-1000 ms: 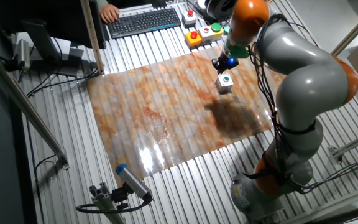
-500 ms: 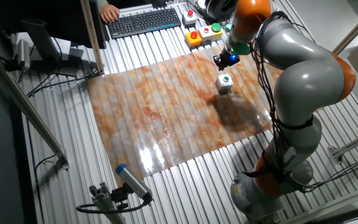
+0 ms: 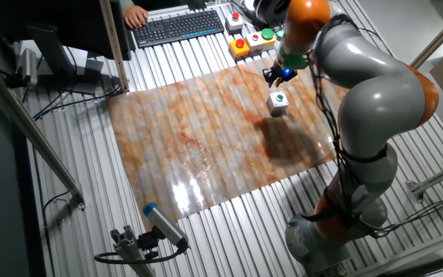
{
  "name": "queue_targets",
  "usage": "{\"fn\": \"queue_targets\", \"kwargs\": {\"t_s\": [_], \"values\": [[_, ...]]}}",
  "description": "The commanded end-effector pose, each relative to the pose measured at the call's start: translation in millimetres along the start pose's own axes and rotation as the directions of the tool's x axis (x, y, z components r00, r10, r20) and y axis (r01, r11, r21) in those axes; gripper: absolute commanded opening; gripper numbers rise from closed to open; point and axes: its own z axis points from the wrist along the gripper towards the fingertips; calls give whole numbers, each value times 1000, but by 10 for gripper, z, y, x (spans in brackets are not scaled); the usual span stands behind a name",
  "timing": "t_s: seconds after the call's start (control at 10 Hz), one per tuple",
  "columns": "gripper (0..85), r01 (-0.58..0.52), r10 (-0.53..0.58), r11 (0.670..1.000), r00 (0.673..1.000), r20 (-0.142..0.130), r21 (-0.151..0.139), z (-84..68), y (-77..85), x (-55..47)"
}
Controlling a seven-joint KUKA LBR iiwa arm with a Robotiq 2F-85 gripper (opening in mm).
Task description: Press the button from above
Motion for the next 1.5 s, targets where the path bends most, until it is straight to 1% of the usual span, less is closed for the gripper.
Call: {"fn": "queue_targets", "kwargs": {"t_s": [0.0,0.1,0.2,0.3,0.5,0.7,0.9,1.0,1.1,1.2,1.4], "values": [[340,2,-2,1000,1000,5,10,29,2,-21],[510,5,-5,1000,1000,7,12,61,-26,-54],[510,9,-10,1000,1000,8,8,98,-72,-94],[510,16,-16,1000,1000,13,9,170,-132,-138],[510,17,-17,1000,1000,23,7,296,-181,-177],[510,20,-20,1000,1000,18,-2,300,-185,-177],[510,26,-26,1000,1000,16,3,300,-185,-177],[510,39,-39,999,999,15,1,300,-185,-177],[510,38,-39,999,999,21,7,317,-185,-183],[510,38,-39,999,999,24,7,360,-191,-200],[510,52,-52,999,998,36,-1,514,-260,-207]]}}
